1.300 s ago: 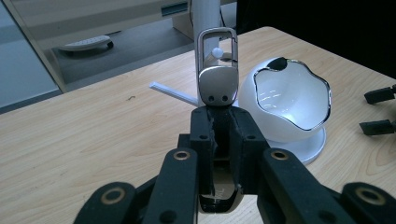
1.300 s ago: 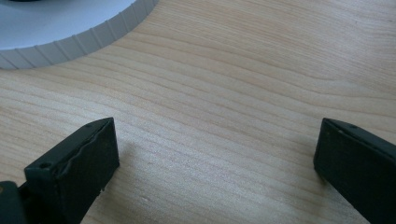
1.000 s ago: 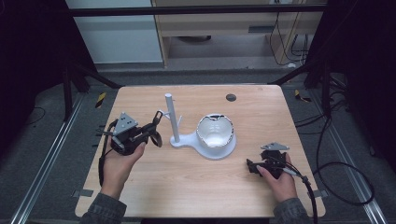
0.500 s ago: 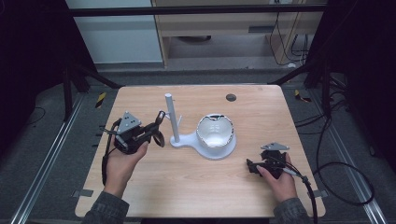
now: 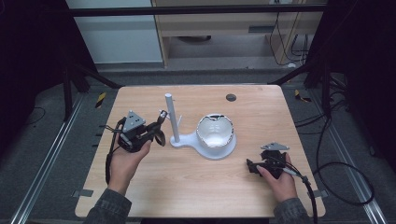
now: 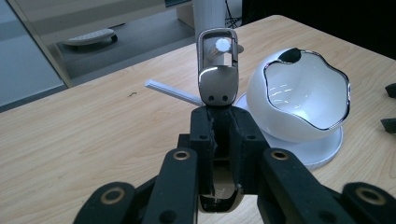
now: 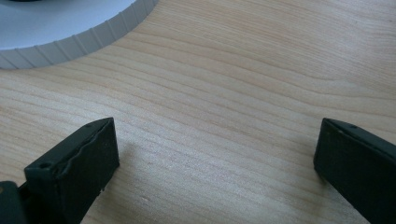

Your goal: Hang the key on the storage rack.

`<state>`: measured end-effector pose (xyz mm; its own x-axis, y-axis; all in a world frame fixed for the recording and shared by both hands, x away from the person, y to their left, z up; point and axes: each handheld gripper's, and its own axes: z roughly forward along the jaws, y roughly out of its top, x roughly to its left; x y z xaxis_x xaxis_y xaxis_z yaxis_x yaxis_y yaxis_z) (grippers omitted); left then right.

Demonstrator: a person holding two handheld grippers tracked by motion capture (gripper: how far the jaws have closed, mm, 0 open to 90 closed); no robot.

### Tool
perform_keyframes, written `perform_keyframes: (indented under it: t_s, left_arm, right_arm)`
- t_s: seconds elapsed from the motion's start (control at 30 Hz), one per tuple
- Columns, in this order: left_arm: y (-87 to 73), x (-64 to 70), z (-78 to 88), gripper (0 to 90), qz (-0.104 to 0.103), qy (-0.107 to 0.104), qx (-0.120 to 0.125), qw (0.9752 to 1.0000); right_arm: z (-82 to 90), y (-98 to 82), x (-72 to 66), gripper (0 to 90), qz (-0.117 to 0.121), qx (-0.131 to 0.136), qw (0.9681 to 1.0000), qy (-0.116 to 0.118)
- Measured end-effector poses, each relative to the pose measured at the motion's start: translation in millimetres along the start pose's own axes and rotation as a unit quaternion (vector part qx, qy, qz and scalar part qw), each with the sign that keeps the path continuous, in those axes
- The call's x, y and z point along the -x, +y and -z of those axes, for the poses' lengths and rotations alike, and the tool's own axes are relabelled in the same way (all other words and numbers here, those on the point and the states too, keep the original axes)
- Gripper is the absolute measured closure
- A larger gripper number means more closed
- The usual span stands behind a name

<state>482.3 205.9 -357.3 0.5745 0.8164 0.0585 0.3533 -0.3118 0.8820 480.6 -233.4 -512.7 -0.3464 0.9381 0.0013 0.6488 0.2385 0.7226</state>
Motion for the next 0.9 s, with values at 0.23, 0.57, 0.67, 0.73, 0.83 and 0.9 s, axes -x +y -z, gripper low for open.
perform_keyframes:
  t_s: [0.23,0.57,0.67,0.73,0.83,0.9]
  left_arm:
    - [0.0,2.2,-9.7,80.3,-0.002,0.004,0.0,1.0]
    - [-2.7,2.7,-17.9,80.3,0.006,0.006,0.003,1.0]
    - [-3.7,2.2,-19.3,80.3,0.009,0.006,0.003,0.9999]
    - [-4.3,2.1,-19.8,80.3,0.008,0.008,0.002,0.9999]
    - [-5.4,2.0,-21.5,80.3,0.009,0.006,0.001,0.9999]
    - [-5.9,2.1,-22.8,80.3,0.009,0.007,0.0,0.9999]
  right_arm:
    - [0.0,0.0,0.1,0.5,0.001,0.0,1.0,0.0]
    - [0.0,0.0,0.0,0.5,0.0,0.0,1.0,0.0]
    - [0.0,0.0,0.1,0.5,0.001,0.0,1.0,0.0]
    - [0.0,0.0,0.0,0.5,0.0,0.0,1.0,0.0]
    - [0.0,0.0,0.1,0.5,0.001,0.0,1.0,0.0]
    - [0.0,0.0,0.1,0.5,0.001,0.0,1.0,0.0]
